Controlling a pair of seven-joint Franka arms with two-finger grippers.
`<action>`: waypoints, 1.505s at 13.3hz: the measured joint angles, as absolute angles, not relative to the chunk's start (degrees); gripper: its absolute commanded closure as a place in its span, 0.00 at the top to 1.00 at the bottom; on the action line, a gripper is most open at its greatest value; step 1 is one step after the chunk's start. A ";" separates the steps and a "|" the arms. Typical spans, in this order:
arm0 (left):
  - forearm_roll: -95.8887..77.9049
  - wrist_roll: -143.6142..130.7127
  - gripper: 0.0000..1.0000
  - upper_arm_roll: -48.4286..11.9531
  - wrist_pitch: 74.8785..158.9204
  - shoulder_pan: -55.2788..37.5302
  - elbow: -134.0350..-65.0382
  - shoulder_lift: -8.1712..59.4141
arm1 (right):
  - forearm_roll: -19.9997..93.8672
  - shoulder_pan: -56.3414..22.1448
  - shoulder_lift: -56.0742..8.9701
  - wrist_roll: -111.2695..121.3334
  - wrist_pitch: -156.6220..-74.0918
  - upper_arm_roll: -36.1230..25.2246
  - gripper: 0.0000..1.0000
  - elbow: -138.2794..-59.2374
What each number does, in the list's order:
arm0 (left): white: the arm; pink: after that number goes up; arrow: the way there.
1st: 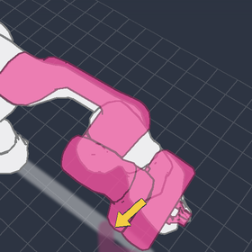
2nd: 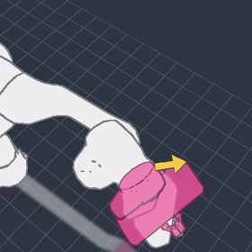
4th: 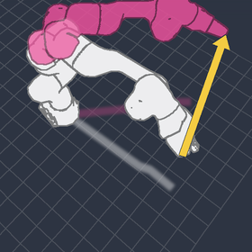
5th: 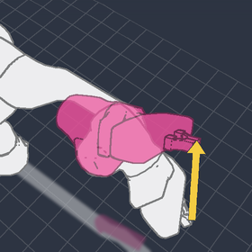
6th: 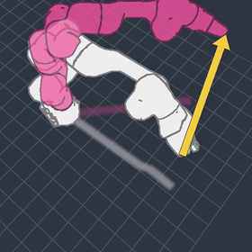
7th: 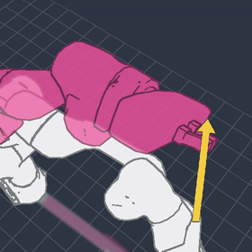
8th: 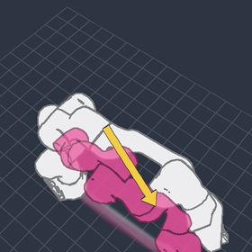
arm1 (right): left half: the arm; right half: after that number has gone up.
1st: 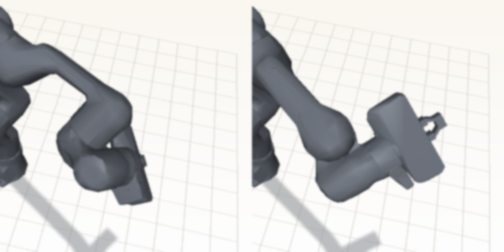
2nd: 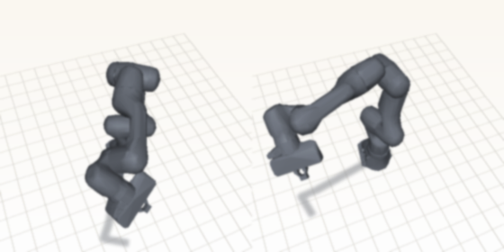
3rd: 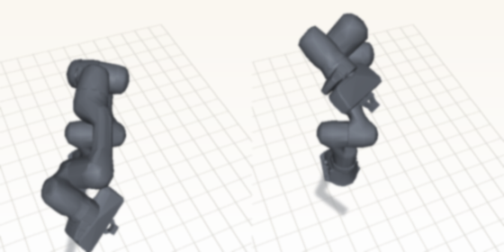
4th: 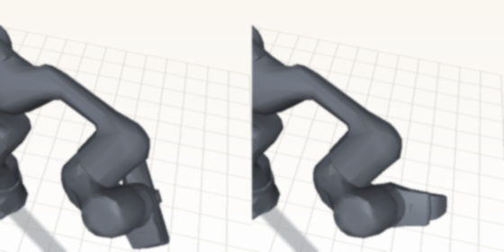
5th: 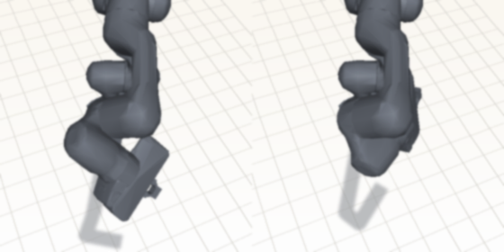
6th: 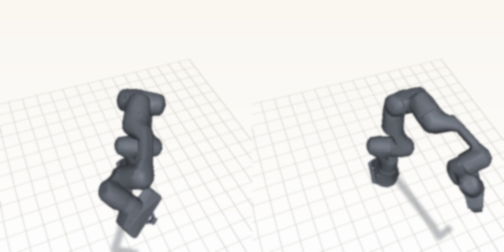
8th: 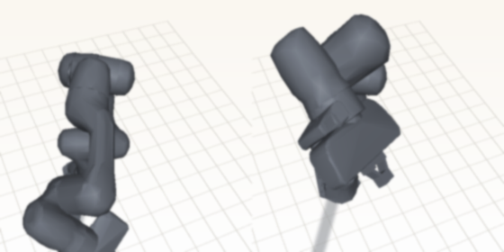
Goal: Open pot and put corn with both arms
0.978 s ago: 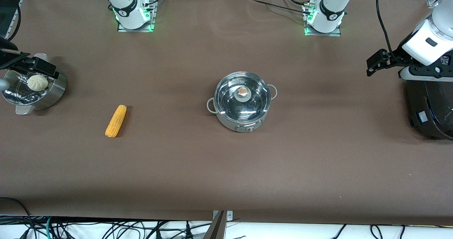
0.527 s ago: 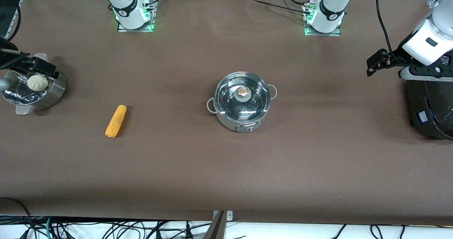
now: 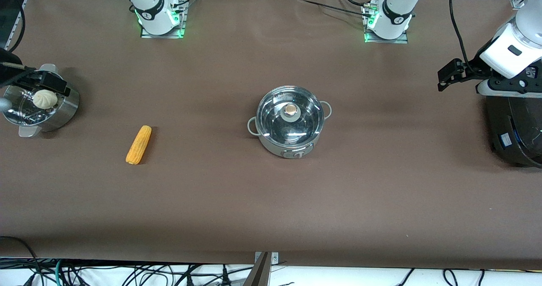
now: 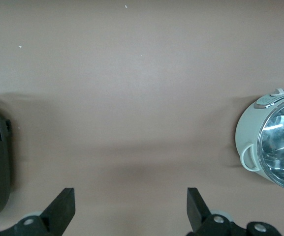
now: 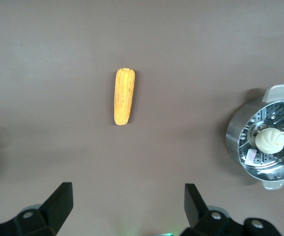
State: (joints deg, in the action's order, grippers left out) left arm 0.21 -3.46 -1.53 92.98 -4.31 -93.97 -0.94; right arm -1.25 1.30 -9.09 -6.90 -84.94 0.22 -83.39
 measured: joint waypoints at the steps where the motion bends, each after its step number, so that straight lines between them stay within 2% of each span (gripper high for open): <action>1: 0.21 -3.46 1.00 -1.53 92.98 -4.47 -93.96 -0.85 | -1.23 1.33 -10.50 -6.90 -85.16 0.21 1.00 -83.42; 4: 0.22 -3.46 1.00 -1.54 92.86 -4.79 -93.94 -0.43 | -1.03 1.32 -15.64 -6.90 -88.63 0.30 1.00 -83.87; 8: 0.21 -3.36 1.00 -2.13 91.52 -5.08 -93.94 0.74 | 0.45 1.29 -23.11 -6.90 -104.21 0.58 1.00 -91.10; 13: -2.83 -6.15 1.00 -12.42 91.69 -5.64 -93.93 5.02 | 0.64 1.24 -25.86 -6.90 -123.35 1.38 1.00 -105.37; 16: -2.92 -17.67 1.00 -19.31 99.70 -6.28 -93.97 11.21 | 0.65 1.21 -27.20 -6.91 -128.65 2.09 1.00 -108.99; 19: -1.00 -32.76 1.00 -21.86 106.55 -12.85 -93.91 18.04 | 0.66 1.22 -29.87 -6.91 -134.31 2.16 1.00 -110.39; 20: 1.18 -37.95 1.00 -21.98 107.63 -15.83 -93.86 19.87 | 0.66 1.22 -31.01 -6.91 -137.08 2.17 0.87 -111.11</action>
State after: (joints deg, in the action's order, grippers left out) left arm 1.18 -37.95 -21.98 107.63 -15.83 -93.86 19.87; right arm 0.66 1.22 -31.01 -6.91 -137.08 2.17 -111.11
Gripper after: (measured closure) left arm 0.000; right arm 0.000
